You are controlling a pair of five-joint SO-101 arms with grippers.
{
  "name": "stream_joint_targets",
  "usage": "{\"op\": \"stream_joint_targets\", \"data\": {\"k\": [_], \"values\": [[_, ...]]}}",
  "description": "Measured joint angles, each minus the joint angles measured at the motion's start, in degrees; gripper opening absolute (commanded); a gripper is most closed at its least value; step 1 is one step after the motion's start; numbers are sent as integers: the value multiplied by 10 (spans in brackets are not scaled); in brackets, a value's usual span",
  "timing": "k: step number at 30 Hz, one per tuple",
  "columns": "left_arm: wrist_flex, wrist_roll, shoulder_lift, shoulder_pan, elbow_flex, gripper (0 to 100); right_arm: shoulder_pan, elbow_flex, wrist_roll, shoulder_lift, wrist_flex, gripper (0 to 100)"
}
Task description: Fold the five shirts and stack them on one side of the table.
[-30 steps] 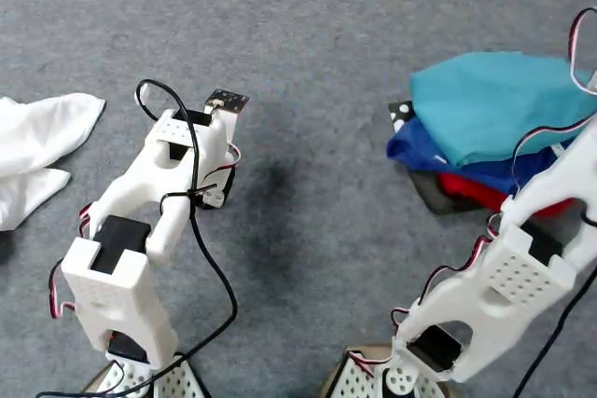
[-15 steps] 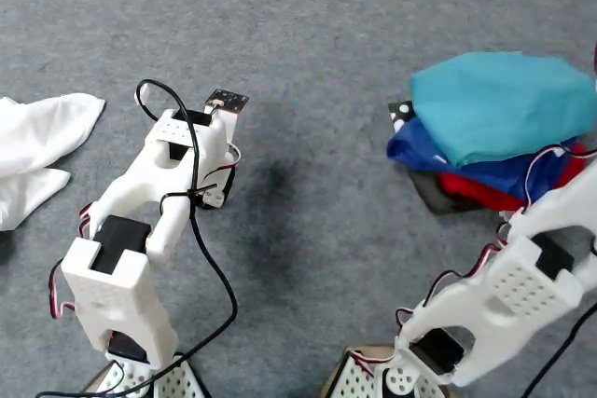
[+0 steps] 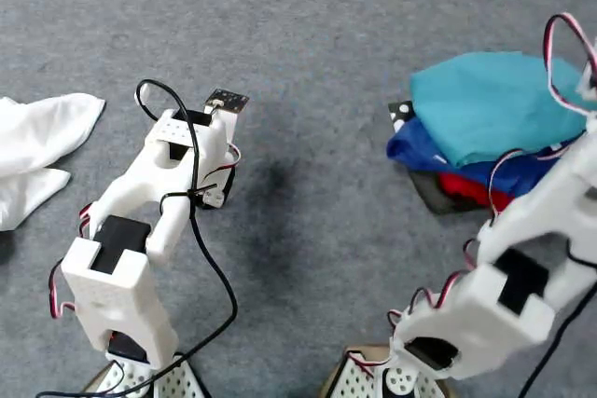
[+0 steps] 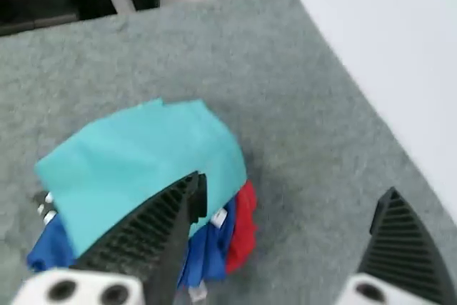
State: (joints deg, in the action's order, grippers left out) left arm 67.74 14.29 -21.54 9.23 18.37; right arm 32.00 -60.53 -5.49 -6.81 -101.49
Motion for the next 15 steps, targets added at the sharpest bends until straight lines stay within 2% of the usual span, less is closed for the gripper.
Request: {"op": "stream_joint_targets", "data": {"k": [8,15], "values": [[0,0,0,0,0,18,-91,269,-1,143,0,365],[0,0,0,0,0,18,-238,455,-1,196,9,365]]}}
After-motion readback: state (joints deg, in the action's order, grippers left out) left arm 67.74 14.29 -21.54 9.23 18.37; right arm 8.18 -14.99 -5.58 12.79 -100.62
